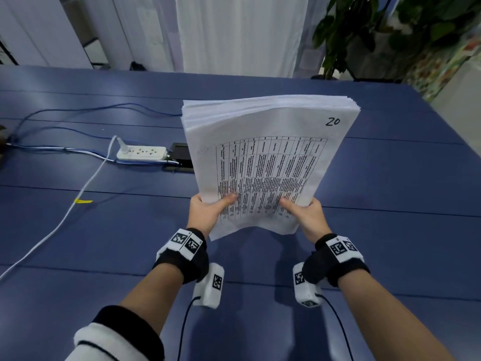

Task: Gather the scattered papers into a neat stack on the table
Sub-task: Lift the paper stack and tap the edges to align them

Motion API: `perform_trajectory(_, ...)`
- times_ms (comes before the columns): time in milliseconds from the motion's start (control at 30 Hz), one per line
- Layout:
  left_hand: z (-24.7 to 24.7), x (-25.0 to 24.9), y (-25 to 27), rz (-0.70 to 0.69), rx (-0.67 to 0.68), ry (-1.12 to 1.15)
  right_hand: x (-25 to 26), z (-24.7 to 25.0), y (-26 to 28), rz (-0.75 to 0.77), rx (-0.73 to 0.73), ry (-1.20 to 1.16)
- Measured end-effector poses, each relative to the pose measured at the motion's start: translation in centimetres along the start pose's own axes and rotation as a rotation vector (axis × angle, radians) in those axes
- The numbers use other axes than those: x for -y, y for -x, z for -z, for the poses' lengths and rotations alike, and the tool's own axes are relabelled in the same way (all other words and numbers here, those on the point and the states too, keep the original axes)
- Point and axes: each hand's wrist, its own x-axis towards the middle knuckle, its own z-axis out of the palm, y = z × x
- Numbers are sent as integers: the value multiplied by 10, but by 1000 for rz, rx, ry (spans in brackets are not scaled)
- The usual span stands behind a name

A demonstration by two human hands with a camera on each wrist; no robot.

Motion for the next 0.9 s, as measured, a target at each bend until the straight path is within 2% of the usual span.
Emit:
perform_trajectory(233,-3,-37,-3,-126,-5,-7,50,3,-4,154,66,96)
perform_trajectory(500,3,-69,2,-190,7,10,70,2,1,203,120,169)
perform_trajectory(800,-11,-76,1,-252,-99,119,86,-14,5,260,59,76)
perform_trajectory(900,-12,-63,2,-209,-88,110,73,-12,7,269,15,99)
